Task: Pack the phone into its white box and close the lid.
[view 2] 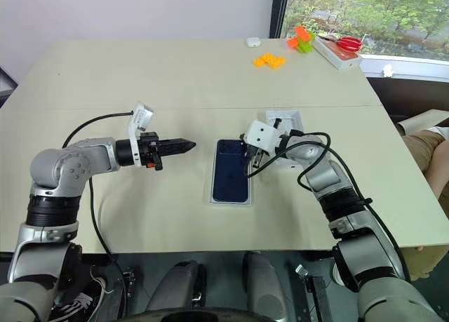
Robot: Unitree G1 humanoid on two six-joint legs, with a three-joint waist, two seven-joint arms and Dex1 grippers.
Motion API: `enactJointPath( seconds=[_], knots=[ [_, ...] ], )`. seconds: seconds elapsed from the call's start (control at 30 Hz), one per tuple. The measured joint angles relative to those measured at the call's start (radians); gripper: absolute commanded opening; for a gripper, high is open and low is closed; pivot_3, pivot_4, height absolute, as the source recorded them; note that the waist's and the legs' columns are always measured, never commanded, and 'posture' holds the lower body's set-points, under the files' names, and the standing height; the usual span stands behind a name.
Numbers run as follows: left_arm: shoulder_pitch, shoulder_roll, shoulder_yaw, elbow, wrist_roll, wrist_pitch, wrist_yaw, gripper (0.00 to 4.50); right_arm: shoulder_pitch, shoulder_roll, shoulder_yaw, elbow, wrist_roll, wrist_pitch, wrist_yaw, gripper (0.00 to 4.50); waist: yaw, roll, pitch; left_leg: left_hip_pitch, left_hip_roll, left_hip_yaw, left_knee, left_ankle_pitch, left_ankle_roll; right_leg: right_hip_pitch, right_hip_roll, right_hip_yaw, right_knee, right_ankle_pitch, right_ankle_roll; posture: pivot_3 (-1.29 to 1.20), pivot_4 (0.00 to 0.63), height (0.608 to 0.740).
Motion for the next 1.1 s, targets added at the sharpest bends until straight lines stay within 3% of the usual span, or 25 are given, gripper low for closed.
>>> enactJointPath(
  seconds=[0.27, 0.8, 1.1],
  knots=[
    [0.011, 0.004, -0.002, -0.014, -0.004, 0.0, 0.024, 0.01, 0.006, -0.017, 0.008, 0.0, -0.038, -0.072, 0.039, 0.03, 0.0, 0.0, 0.0, 0.001, 0.0, 0.0, 0.0, 0.0, 0.0, 0.001, 0.0, 0.0, 0.0, 0.0, 0.0, 0.0, 0.15, 0.74],
    [0.046, 0.006, -0.011, -0.056, -0.001, -0.109, 0.014, 0.01, -0.049, 0.03, -0.007, 0.094, -0.064, -0.023, -0.008, 0.03, -0.001, 0.0, 0.0, 0.002, 0.0, 0.001, 0.0, 0.0, 0.0, 0.002, 0.0, 0.001, 0.0, 0.0, 0.0, 0.0, 0.15, 0.74],
    [0.05, 0.009, -0.017, -0.064, 0.004, -0.117, 0.025, 0.01, -0.028, -0.028, 0.023, 0.08, -0.106, -0.143, 0.045, 0.03, -0.001, 0.0, 0.0, 0.003, 0.0, 0.0, 0.0, 0.0, 0.0, 0.002, 0.001, 0.0, 0.0, 0.0, 0.0, 0.0, 0.15, 0.74]
  ],
)
